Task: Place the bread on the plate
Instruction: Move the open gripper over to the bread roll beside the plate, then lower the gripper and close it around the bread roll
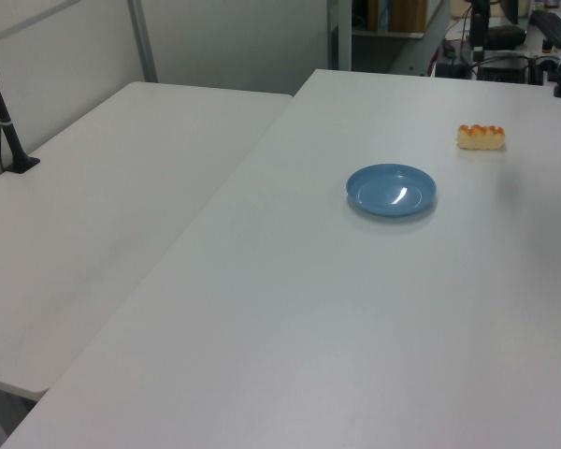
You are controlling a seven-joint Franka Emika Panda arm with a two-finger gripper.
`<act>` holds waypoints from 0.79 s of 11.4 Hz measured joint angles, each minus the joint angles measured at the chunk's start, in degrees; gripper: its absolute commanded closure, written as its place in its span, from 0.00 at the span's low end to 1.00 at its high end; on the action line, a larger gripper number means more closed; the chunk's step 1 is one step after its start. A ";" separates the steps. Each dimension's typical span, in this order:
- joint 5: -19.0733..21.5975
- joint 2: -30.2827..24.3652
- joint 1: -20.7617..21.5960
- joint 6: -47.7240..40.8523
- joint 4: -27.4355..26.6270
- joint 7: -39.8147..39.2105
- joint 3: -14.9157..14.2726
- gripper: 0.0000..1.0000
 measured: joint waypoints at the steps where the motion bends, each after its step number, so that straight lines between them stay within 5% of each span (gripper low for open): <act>1: 0.00 0.15 -0.30 2.62 -2.65 -1.82 -1.85 0.00; 5: 0.76 3.28 -0.34 20.21 -13.36 -5.08 -8.68 0.00; 9: 3.31 12.13 -2.88 31.14 -15.23 -10.17 -9.67 0.00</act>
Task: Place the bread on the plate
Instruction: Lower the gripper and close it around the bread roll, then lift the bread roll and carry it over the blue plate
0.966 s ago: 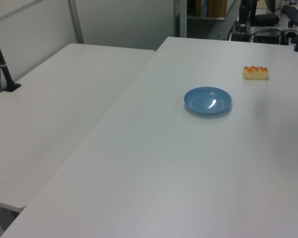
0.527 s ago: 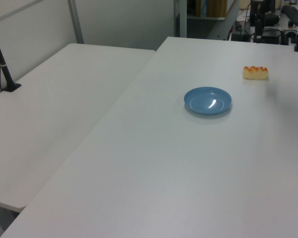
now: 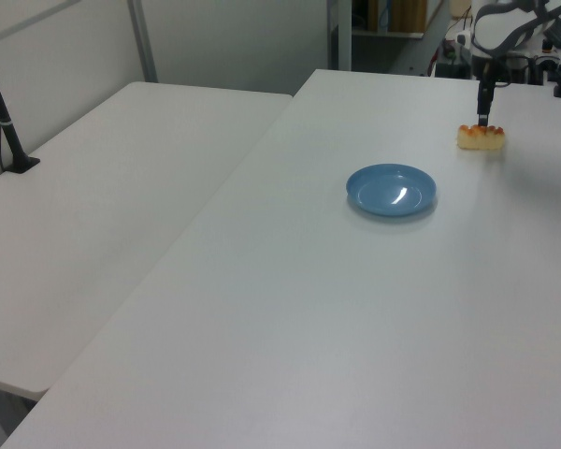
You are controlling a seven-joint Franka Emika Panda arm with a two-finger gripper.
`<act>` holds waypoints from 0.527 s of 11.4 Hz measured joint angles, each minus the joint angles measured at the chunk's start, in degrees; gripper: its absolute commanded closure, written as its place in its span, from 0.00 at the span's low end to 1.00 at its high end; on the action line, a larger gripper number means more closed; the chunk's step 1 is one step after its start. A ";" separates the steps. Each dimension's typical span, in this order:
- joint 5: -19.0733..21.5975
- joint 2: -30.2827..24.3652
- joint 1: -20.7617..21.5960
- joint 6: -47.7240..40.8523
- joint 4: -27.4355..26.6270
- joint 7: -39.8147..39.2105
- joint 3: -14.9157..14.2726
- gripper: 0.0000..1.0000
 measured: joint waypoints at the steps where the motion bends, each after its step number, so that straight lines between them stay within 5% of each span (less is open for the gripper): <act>1: 0.09 1.76 -0.04 0.83 0.00 -0.15 0.04 0.08; 3: 0.24 4.95 0.13 3.52 0.00 -0.17 0.48 0.43; 6: 4.54 5.69 0.29 4.70 0.66 -0.17 0.59 0.43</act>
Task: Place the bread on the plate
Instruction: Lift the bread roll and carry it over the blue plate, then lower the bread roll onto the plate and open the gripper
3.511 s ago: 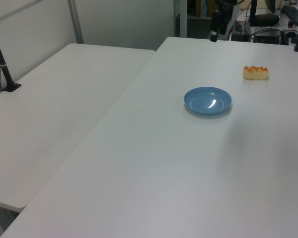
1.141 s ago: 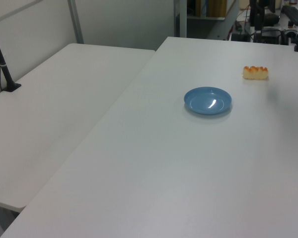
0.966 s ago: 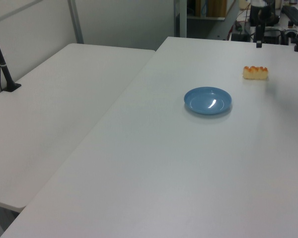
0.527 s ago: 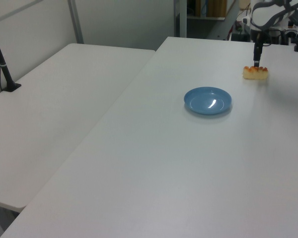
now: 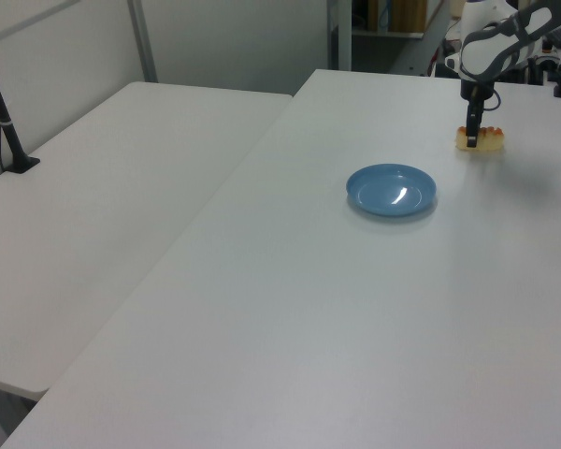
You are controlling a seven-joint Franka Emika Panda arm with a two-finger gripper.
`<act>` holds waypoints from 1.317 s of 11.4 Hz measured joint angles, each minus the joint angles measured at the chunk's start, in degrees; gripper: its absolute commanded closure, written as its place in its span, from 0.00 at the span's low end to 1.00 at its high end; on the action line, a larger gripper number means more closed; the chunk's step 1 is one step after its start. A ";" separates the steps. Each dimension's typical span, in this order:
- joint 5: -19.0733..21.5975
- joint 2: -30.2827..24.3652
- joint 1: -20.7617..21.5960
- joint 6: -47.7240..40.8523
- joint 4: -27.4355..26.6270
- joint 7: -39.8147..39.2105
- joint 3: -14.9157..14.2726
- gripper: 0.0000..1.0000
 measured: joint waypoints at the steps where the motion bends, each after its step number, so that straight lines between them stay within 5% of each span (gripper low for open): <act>1: 0.91 -0.52 0.07 -0.21 0.53 0.00 0.05 0.43; 5: 5.77 -5.71 0.48 -16.12 8.66 3.04 5.96 0.43; 9: 6.15 -5.88 5.16 -15.76 8.80 21.94 15.16 0.43; 13: 5.20 -0.11 10.75 -8.41 8.69 30.27 15.64 0.42; 14: 4.69 1.51 11.08 -6.29 8.70 31.47 15.64 0.30; 15: 4.41 3.11 11.38 -4.05 8.70 32.40 15.64 0.00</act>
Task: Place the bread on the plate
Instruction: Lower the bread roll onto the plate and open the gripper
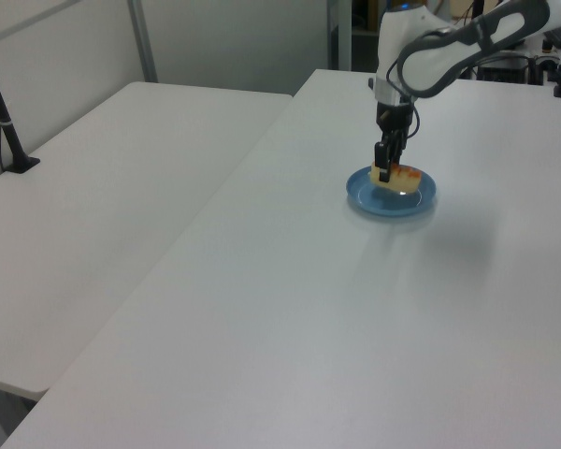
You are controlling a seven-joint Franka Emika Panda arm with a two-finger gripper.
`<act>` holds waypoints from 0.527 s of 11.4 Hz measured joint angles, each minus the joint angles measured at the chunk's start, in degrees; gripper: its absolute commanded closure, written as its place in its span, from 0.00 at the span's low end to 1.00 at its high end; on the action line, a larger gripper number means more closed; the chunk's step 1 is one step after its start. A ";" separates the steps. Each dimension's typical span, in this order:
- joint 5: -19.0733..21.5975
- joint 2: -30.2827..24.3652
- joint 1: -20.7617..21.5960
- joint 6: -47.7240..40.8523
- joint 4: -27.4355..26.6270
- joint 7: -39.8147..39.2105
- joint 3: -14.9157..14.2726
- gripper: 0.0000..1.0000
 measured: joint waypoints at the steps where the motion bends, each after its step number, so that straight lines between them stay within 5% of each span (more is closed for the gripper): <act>1: -0.33 1.37 0.28 1.98 0.01 0.82 0.00 0.00; 6: -0.90 1.48 0.52 2.73 1.55 5.15 -0.05 0.00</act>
